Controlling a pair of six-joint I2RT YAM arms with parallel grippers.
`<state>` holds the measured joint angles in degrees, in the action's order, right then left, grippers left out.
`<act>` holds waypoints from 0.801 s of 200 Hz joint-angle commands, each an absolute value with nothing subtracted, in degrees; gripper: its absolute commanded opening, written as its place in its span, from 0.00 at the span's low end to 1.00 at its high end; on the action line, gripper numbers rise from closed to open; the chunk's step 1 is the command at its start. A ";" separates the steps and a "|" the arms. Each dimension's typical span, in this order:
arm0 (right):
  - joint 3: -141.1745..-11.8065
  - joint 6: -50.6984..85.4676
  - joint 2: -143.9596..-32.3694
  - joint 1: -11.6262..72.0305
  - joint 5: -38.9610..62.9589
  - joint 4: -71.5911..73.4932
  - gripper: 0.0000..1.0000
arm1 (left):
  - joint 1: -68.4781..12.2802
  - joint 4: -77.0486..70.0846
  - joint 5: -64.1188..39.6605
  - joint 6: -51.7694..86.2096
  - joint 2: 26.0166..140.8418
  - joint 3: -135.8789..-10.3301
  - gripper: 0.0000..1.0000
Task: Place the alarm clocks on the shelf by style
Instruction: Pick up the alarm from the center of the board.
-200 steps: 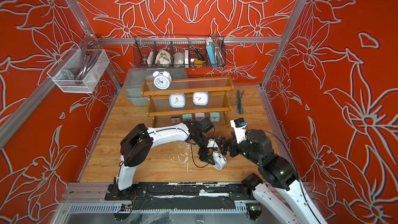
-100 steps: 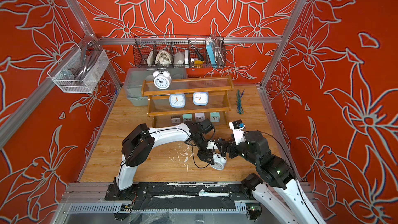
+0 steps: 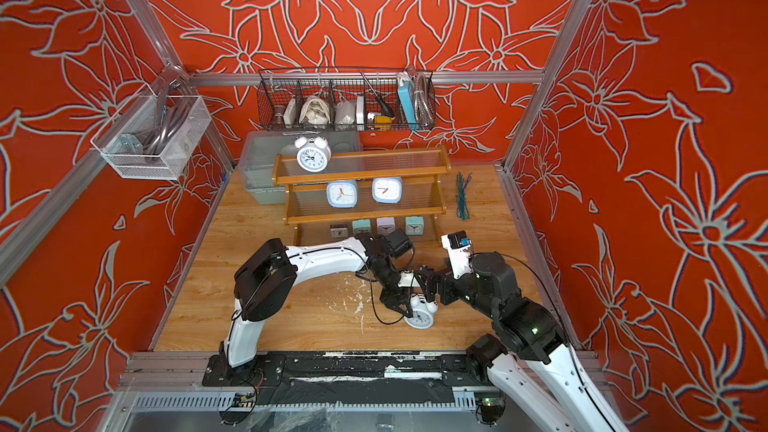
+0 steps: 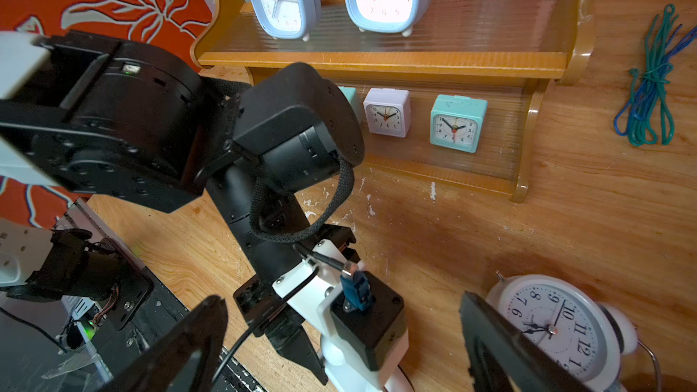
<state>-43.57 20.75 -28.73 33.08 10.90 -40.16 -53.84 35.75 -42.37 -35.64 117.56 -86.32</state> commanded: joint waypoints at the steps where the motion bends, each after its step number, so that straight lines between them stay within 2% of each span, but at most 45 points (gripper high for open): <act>1: -43.97 20.77 -28.51 33.31 10.84 -39.06 1.00 | -53.24 37.75 -45.20 -35.31 111.81 -84.82 0.38; 104: -46.16 15.64 -34.35 33.32 20.16 -32.71 1.00 | -40.64 37.26 -50.07 -32.46 89.04 -68.96 0.38; 160: -47.32 14.06 -40.47 33.38 30.61 -25.88 1.00 | -33.91 40.91 -53.51 -32.61 78.80 -63.93 0.39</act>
